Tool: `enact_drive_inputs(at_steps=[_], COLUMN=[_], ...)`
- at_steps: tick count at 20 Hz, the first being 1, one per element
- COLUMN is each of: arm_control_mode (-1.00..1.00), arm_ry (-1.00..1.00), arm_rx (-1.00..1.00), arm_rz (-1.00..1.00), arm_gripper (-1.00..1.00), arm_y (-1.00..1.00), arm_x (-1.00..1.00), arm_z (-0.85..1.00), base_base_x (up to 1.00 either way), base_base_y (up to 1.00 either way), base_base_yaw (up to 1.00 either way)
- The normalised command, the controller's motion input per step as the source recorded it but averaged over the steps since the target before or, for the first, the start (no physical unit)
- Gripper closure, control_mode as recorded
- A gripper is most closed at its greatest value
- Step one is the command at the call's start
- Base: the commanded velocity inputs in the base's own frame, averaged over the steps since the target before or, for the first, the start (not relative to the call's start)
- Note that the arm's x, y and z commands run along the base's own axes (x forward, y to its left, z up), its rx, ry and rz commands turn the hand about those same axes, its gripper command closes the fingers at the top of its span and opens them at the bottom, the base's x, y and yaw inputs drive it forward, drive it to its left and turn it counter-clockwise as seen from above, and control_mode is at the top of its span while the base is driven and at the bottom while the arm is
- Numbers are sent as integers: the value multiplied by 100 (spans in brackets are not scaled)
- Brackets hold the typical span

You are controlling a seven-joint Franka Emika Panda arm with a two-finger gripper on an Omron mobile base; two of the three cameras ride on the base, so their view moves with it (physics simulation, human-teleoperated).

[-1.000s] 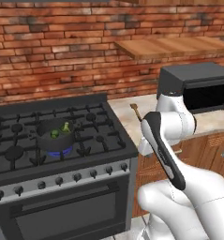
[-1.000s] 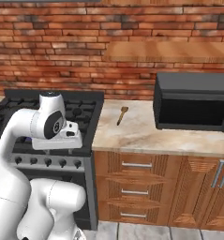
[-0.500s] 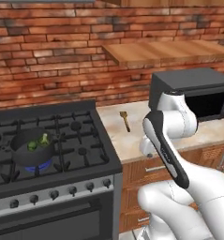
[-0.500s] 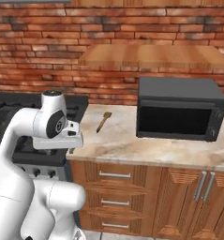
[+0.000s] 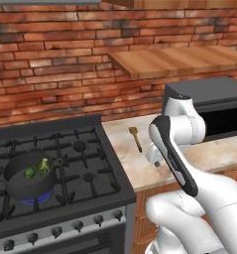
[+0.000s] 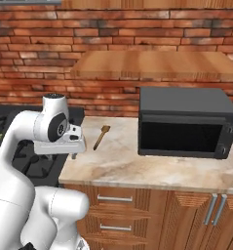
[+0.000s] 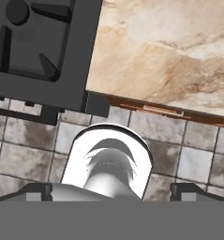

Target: Put the avocado and broccoli in the pot. Retrieve the spatula and lightly stir the vegetables in the pot.

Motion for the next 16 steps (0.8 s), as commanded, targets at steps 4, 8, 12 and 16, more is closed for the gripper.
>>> enact_drive_inputs(at_steps=[4,8,12,16], arm_control_mode=[100,100,100,100], arm_ry=[0,0,0,0], arm_rx=[0,0,0,0], arm_rz=[0,0,0,0], arm_gripper=[-100,-100,-100,-100], arm_y=[0,0,0,0], arm_x=[0,0,0,0], arm_z=[0,0,0,0], base_base_x=[22,8,0,0], base_base_y=[-14,-9,-40,-29], base_base_yaw=[-19,-2,5,8])
